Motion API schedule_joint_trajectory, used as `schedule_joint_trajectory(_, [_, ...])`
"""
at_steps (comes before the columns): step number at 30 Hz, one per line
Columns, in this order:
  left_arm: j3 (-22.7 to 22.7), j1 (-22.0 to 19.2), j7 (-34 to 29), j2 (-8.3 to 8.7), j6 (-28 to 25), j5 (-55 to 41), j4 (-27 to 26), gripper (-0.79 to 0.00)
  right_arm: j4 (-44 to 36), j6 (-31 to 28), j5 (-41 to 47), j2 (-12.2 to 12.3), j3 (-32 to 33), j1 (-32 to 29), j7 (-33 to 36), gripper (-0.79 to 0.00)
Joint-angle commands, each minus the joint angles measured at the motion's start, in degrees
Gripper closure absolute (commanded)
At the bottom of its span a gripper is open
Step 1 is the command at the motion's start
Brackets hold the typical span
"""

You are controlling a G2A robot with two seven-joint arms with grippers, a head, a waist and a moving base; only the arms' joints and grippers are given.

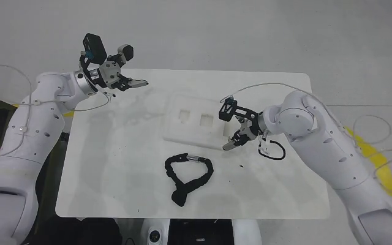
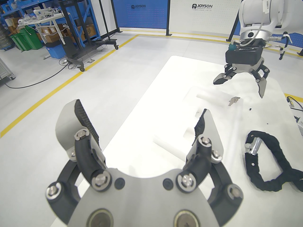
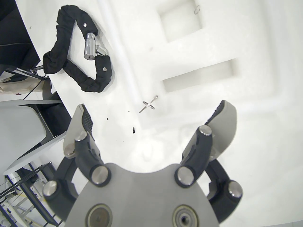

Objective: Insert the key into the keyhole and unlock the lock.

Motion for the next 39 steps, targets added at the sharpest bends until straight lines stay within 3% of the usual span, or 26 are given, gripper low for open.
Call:
schedule_joint_trajectory(1, [0.0, 0.0, 0.0, 0.00, 0.0, 0.0, 0.0, -0.785, 0.4, 0.1, 0.4, -0.1, -0.7, 0.3, 0.3, -0.683])
schedule_joint_trajectory(8, [0.0, 0.0, 0.0, 0.00, 0.0, 0.0, 0.0, -0.785, 2.5, 0.7, 1.7, -0.7, -3.0, 1.6, 1.8, -0.573])
schedule_joint_trajectory(11, [0.0, 0.0, 0.0, 0.00, 0.0, 0.0, 0.0, -0.785, 3.1, 1.0, 1.7, -0.9, -3.6, 2.0, 1.8, -0.496])
schedule_joint_trajectory(13, [0.0, 0.0, 0.0, 0.00, 0.0, 0.0, 0.0, -0.785, 3.3, 1.1, 1.4, -0.9, -3.8, 2.3, 1.8, -0.385])
schedule_joint_trajectory(24, [0.0, 0.0, 0.0, 0.00, 0.0, 0.0, 0.0, -0.785, 4.6, 2.0, 0.2, -1.0, -4.8, 2.8, 1.5, -0.243])
schedule_joint_trajectory(31, [0.0, 0.0, 0.0, 0.00, 0.0, 0.0, 0.0, -0.785, 5.1, 2.2, -0.5, -1.0, -5.0, 3.1, 1.0, 0.000])
schedule_joint_trajectory(39, [0.0, 0.0, 0.0, 0.00, 0.0, 0.0, 0.0, -0.785, 4.0, 2.7, -2.6, -0.7, -4.5, 3.1, 0.2, 0.000])
